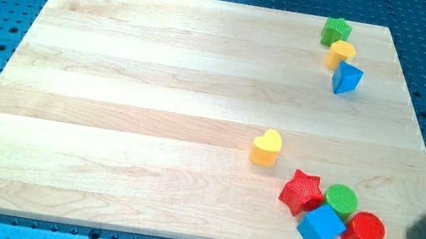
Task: Separate the red circle from the group of blocks
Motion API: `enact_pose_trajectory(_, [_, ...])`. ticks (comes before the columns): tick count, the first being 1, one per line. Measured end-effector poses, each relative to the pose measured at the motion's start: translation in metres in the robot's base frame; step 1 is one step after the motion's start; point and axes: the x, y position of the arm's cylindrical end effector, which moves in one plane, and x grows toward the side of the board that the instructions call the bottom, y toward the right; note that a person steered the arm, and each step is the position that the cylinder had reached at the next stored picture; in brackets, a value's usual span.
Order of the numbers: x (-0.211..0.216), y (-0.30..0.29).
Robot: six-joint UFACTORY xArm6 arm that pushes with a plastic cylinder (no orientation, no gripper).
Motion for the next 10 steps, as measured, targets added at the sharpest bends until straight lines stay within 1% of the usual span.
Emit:
enact_pose_trajectory(1, [-0.001, -0.024])
enact_pose_trajectory(2, [0.001, -0.089])
enact_pose_trajectory(3, [-0.039, -0.139])
enact_pose_trajectory(4, [-0.09, -0.151])
enact_pose_trajectory(5, [-0.102, -0.161])
enact_pose_trajectory(6, [-0.15, -0.13])
enact_pose_trajectory(7, [-0.147, -0.152])
enact_pose_trajectory(8, [-0.183, -0.139])
enact_pose_trajectory(9, [-0.192, -0.174])
enact_pose_trajectory(10, [-0.227, -0.155])
